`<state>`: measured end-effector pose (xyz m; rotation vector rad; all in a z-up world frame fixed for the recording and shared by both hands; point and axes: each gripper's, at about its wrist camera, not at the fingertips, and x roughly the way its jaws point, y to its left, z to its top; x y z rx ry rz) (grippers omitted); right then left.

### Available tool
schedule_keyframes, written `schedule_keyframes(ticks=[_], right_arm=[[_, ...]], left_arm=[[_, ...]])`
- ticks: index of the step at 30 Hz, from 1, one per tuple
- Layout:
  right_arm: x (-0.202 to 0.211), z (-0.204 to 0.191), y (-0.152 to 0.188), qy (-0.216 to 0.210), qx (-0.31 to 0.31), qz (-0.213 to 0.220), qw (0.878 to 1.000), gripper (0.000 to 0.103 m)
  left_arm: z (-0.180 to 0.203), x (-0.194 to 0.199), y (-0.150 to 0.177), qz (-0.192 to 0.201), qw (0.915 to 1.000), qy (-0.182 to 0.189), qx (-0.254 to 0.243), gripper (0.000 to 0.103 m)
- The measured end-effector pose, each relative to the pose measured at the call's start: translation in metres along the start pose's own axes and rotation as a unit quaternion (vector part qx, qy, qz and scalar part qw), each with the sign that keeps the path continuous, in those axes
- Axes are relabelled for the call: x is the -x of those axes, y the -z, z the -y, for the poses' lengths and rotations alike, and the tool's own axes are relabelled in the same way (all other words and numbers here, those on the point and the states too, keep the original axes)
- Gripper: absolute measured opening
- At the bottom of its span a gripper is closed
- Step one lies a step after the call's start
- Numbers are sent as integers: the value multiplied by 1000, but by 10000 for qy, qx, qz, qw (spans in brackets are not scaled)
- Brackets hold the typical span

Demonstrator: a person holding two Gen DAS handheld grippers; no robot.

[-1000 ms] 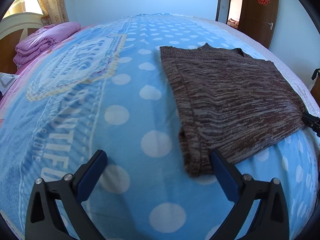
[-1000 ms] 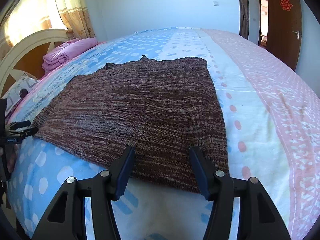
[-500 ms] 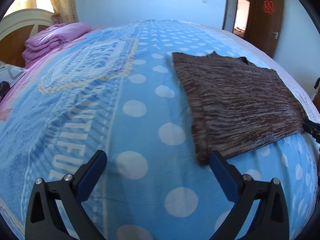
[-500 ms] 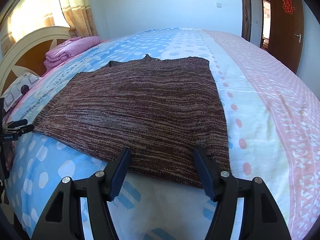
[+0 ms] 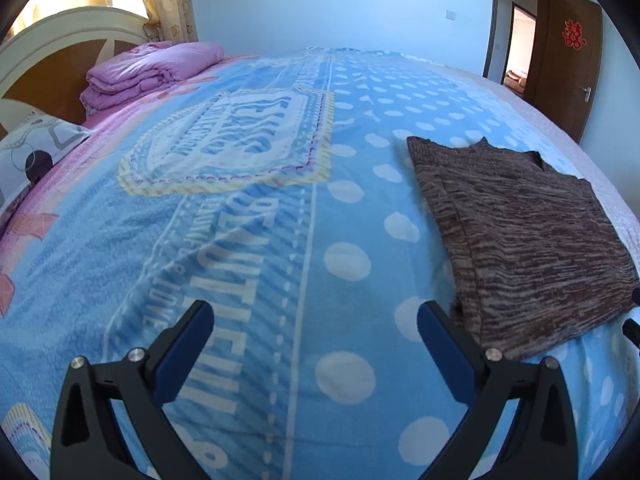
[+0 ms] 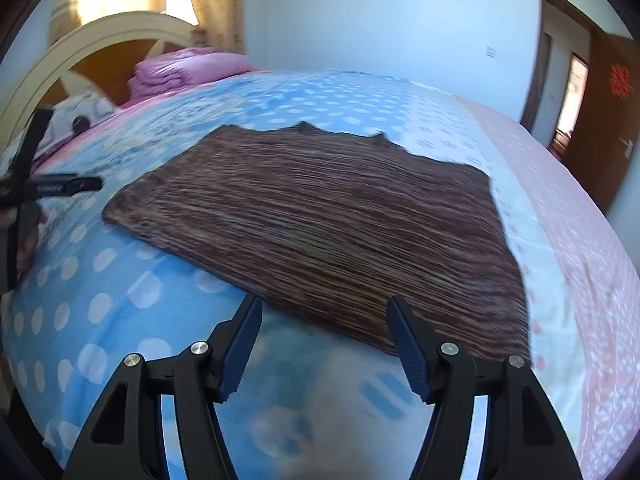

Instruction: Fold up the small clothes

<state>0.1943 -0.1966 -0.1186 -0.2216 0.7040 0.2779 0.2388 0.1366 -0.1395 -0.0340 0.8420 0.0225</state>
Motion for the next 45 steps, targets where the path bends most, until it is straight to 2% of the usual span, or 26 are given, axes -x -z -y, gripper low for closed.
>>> schedule_keyframes(ticks=[7,19,24,32,36,38,41,42,45], right_arm=[[-16,-75,-24,-251,985,76,9948,65],[-56,-171,-49,-288,2143,244,9760,65],[-66,-189,-53,11,2401,333,9702,65],[-77,-196,-61,208,2481,390,9677,64],[-78,-204,-58,318,2648,422,9628,53],[-80,-207,-58,351,2696,433,9613,51],[-82,-205,-60,280,2611,393,9641,50],[-82,-205,-60,234,2584,378,9650,47],[-84,-205,-59,177,2592,381,9649,40]], left_arm=[[4,-18,-13,-96,9997,-163,-153,103],[6,-42,-31,-333,9993,-8,-191,103],[9,-50,-38,-345,9991,140,-224,103],[11,-63,-52,-381,9985,373,-126,103],[13,-64,-62,-226,9959,870,-36,103],[14,-65,-69,-143,9926,1205,29,103],[17,-72,-79,-138,9866,1626,100,103],[18,-75,-82,-158,9841,1766,130,103],[25,-84,-91,-241,9801,1966,133,103]])
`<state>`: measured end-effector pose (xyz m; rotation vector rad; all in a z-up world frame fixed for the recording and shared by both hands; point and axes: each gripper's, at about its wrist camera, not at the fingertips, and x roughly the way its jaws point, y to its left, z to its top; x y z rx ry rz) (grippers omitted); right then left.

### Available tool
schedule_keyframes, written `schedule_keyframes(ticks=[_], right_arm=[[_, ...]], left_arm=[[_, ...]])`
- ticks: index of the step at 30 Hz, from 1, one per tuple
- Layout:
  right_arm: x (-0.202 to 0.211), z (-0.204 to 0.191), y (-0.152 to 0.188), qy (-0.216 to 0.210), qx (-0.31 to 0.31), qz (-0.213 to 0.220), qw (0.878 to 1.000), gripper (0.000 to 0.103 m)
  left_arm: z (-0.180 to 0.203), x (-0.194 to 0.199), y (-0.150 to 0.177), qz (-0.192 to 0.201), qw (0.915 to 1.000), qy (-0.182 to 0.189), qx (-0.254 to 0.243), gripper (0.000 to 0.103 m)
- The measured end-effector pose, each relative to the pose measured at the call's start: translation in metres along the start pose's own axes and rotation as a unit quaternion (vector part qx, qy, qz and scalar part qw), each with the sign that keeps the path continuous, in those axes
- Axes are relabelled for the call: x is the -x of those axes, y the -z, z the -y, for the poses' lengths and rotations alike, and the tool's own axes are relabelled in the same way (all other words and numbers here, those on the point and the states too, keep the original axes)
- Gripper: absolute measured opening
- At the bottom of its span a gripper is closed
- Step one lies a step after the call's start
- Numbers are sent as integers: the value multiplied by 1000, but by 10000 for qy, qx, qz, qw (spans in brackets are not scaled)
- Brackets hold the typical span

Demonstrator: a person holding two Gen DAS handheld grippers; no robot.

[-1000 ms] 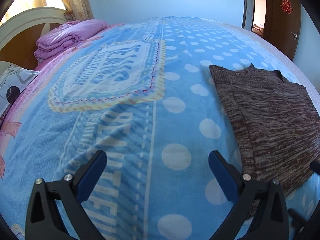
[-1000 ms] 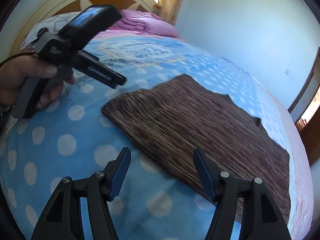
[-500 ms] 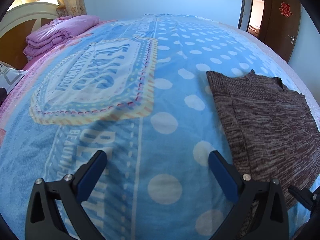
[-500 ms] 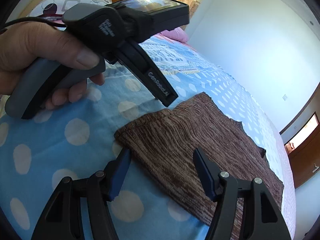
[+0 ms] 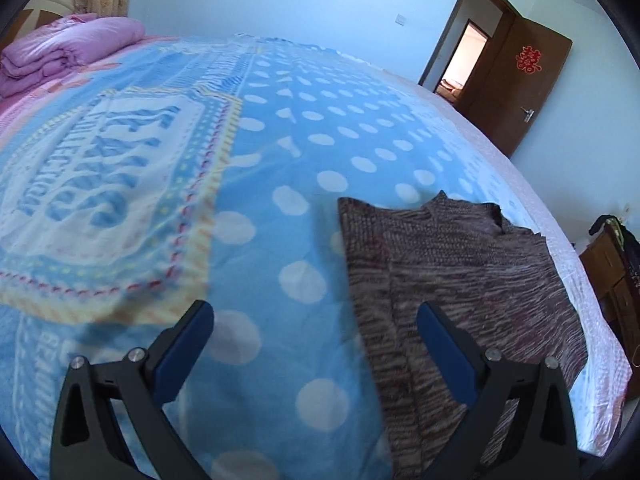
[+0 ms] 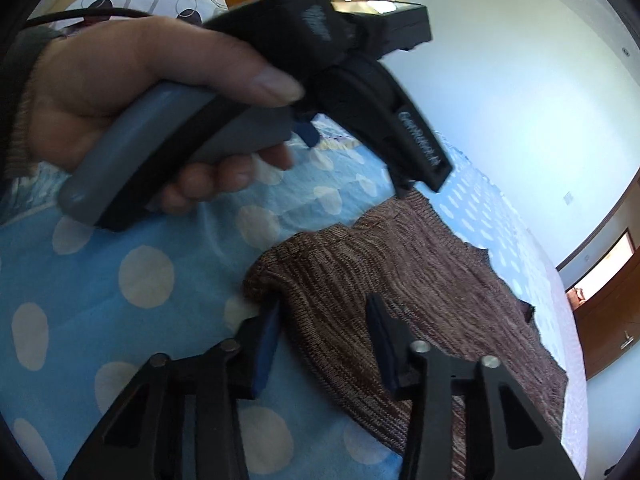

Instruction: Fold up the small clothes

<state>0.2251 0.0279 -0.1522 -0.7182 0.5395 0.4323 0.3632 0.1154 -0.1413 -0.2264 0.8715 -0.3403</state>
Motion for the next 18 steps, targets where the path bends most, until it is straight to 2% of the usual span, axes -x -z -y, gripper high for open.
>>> schedule_keyframes(ticks=[5,10,12,17,18], right_arm=[[4,-12,1,194,111,58,9997,40],[10,-20,1,233,132,107,9996,38],[12,-21,1,238,125,120,9996,37],[15,-24,1,232,128,139,9996,36],[14,-23,1,210,132,135,9996,34]], left_arm=[[13,-17,-14,-85,9997,94,-221,102],[23,-38,-24,-326,9985,211,-395,87],[27,-44,-27,-377,9980,288,-426,76],[32,-59,-32,-522,9969,405,-435,72],[33,-60,-33,-546,9967,401,-445,60]])
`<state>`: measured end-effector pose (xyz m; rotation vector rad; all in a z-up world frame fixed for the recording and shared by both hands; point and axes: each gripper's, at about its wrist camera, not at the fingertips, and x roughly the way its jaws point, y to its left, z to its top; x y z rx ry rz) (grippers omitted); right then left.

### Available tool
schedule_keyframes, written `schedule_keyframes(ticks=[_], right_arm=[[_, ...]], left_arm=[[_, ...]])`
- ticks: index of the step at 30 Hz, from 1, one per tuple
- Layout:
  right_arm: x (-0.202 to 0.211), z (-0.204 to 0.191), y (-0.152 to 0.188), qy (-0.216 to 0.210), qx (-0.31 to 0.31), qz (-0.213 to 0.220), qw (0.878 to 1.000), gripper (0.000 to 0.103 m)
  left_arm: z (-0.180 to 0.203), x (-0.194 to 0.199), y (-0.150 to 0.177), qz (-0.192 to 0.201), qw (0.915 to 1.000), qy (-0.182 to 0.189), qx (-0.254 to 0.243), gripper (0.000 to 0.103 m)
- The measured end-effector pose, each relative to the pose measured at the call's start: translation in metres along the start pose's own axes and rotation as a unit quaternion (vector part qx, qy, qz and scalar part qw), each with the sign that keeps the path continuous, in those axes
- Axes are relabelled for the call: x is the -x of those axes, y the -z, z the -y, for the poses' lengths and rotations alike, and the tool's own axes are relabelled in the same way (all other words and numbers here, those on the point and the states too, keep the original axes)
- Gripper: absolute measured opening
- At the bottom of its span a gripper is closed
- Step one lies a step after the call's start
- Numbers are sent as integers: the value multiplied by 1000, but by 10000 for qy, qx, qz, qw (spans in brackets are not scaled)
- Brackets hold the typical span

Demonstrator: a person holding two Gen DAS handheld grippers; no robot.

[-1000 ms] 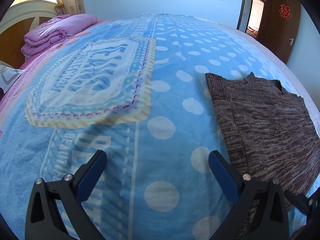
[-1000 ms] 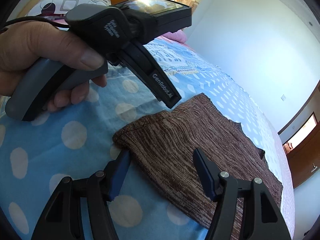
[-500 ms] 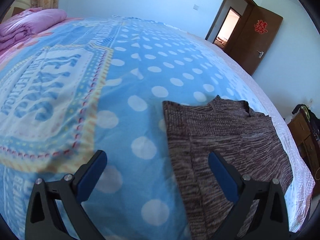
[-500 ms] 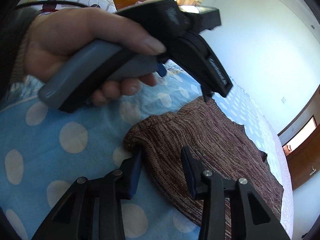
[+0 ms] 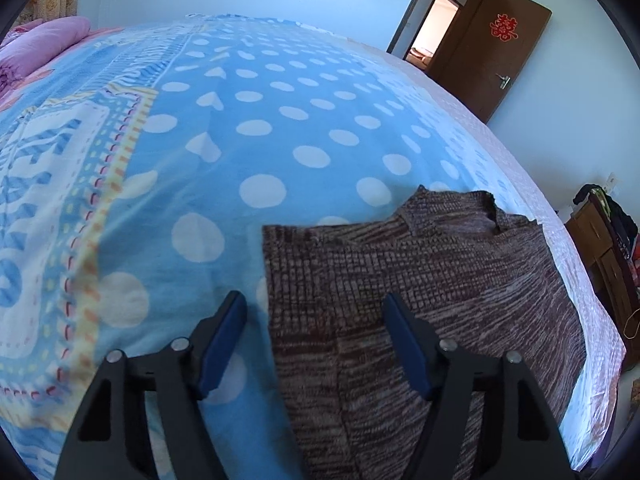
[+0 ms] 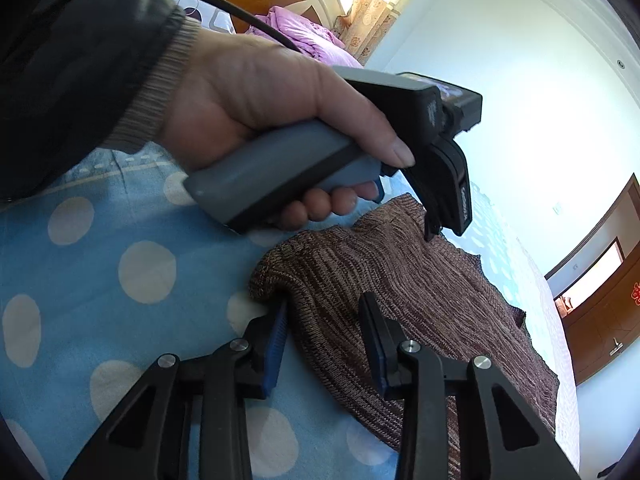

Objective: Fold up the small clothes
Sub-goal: 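Grasp the folded sweater edge with the left tool while the right tool grasps it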

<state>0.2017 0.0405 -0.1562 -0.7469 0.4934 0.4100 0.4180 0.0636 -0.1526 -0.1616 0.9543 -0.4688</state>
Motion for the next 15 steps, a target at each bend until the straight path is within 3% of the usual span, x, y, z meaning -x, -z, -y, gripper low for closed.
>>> schedule_keyframes(ticks=[1,2,3,8,13,15], right_arm=[[-6,8,2,-39,3,-1,10000,31],[-7,8,2,-90,10,-17,10000,23],[-7,8,2,-117,14,-38,9999,12],[-1,9,2,-167,-96,78,9998,9],[12,28,3,-496,-525,325,9969,9],[21,47,4,-769,-981,405,9914,9]], left_arm=[[1,-1,0,1,10000,78,-28,50],[2,-1,0,-9,9998,184,-44,35],[1,0,0,-15,9997,250,-12,28],[-10,1,-4,-140,9972,518,511,20],[-2,12,-4,-139,9978,378,535,17],[0,17,-4,-130,9978,361,536,17]])
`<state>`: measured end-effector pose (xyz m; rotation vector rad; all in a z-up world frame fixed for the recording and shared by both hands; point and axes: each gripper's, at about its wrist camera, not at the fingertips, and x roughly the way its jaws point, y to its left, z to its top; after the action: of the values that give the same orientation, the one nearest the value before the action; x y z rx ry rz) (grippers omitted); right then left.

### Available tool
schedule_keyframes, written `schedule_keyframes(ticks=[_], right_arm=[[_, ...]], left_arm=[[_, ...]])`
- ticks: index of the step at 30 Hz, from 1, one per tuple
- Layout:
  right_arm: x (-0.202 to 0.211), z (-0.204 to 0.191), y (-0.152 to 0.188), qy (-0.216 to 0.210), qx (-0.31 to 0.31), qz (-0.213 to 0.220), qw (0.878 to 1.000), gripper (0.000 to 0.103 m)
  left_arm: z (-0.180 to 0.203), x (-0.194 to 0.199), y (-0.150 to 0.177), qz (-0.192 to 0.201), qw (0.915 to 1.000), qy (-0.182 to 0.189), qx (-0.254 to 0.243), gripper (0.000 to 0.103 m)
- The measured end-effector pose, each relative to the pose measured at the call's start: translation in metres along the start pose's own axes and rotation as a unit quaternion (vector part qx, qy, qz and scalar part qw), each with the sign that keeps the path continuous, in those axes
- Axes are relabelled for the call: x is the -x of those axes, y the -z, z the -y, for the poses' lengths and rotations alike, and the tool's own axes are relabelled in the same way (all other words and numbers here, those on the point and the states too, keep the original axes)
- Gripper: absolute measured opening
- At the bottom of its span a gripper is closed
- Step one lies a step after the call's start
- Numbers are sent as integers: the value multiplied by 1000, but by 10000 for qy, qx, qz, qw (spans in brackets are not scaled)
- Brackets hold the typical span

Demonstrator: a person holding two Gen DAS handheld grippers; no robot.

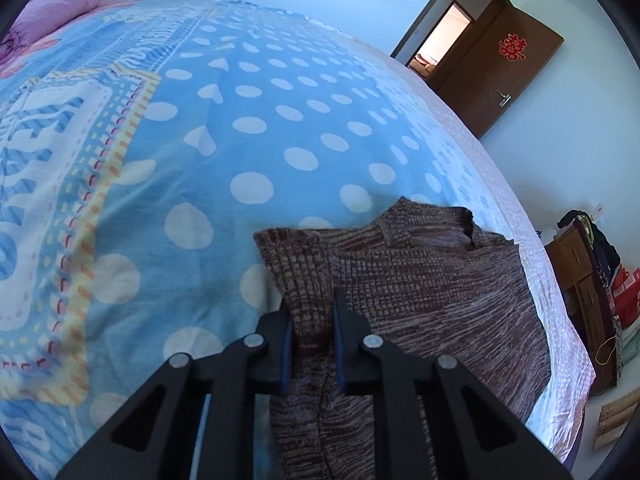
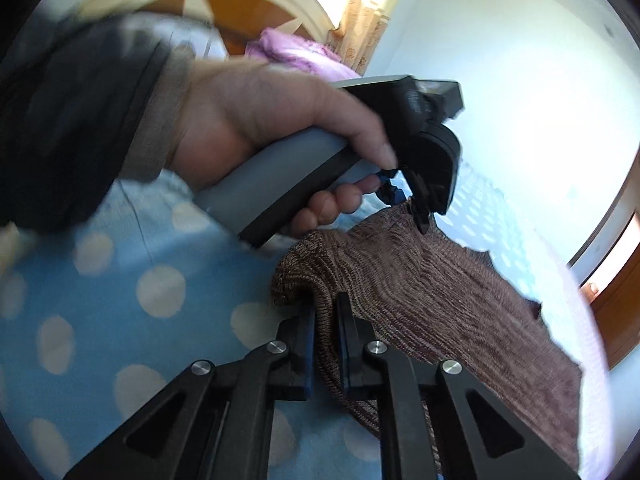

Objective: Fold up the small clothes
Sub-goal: 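Grasp the folded sweater edge with the left tool while the right tool grasps it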

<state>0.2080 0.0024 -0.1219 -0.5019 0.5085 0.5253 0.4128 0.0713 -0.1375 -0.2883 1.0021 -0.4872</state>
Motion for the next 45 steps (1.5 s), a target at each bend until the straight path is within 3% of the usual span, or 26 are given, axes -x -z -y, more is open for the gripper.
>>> schedule_keyframes(ticks=[7,16,27,40,45], right_arm=[[36,50,3,-612,-1052,386,9918,8],[75,118,25,-1015,-2022,706,9715,8],[99,163,50,-947,-2670,871,9551,8],[124,179,74,-582,-2714,725,9580,7],[136,200,100,-492,-3043,626,9492,7]], left_arm=[[-1,14,-3,85,9977,248,618,16],[47,34,-16,308,9980,339,436,16],[117,32,-31,711,9956,595,143,15],[187,-2,-32,523,9948,838,-248,15],[219,-21,-27,407,9943,855,-487,15]])
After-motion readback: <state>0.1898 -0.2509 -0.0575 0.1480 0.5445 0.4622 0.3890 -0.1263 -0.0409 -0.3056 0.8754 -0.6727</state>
